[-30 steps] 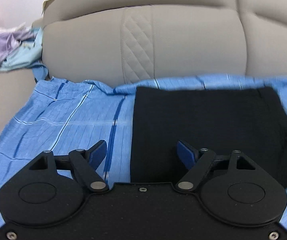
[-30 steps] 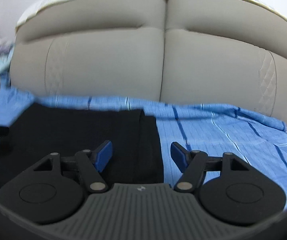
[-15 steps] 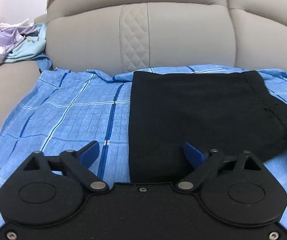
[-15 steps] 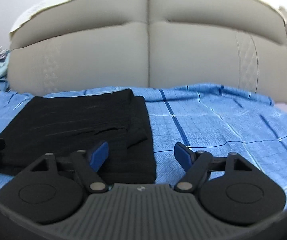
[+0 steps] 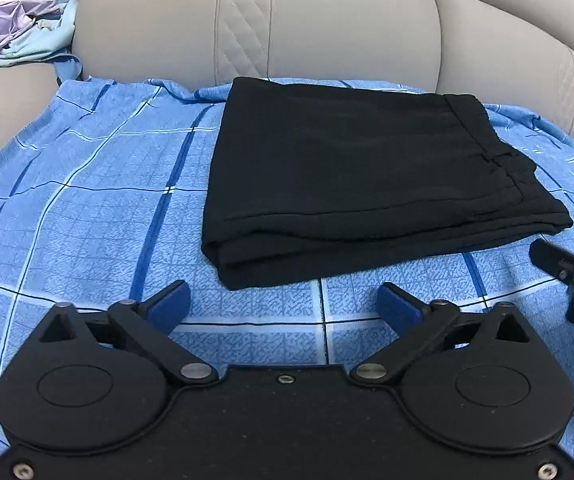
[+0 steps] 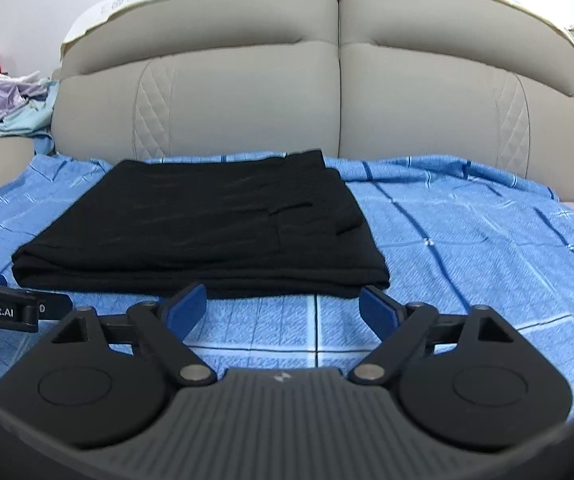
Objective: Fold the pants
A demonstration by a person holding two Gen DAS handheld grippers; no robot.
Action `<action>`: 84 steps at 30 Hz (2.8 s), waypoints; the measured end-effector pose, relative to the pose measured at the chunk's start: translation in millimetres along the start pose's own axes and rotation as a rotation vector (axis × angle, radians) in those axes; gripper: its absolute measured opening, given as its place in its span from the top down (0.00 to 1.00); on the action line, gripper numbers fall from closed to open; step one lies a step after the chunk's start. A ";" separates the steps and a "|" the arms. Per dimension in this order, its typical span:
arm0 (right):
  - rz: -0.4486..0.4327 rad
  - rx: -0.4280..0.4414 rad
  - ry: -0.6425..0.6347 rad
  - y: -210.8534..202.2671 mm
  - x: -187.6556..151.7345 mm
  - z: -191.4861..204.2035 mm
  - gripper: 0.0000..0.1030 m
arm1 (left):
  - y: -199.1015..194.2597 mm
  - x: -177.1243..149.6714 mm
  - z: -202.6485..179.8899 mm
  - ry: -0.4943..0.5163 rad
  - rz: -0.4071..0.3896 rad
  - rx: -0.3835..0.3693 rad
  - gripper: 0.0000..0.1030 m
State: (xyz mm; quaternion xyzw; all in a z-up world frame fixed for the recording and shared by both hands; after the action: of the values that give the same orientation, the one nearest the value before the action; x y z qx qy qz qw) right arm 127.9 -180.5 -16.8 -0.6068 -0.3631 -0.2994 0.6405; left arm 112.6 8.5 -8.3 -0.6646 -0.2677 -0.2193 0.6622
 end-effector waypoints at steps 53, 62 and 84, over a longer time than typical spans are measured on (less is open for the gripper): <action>0.026 -0.052 -0.003 27.6 -11.6 14.2 0.00 | 14.7 11.0 -4.4 0.016 -0.015 0.013 0.00; 0.026 -0.052 -0.002 27.3 -11.7 14.1 0.00 | 14.6 10.7 -4.8 0.018 -0.016 0.014 0.00; 0.025 -0.053 -0.001 26.9 -11.7 14.3 0.00 | 14.3 10.9 -5.2 0.018 -0.017 0.015 0.00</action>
State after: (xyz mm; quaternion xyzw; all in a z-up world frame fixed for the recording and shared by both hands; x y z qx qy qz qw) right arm 142.0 -164.6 -41.5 -0.6281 -0.3479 -0.3005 0.6278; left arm 130.4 4.3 -12.0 -0.6553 -0.2692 -0.2290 0.6676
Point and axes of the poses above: each gripper's, at about its wrist camera, not at the fingertips, and y roughly the way its jaws point, z to its left, x to its top, the point moved 4 cm from there along y, roughly the way its jaws point, and after that the axes turned 7 degrees about z, right-handed, at the moved point
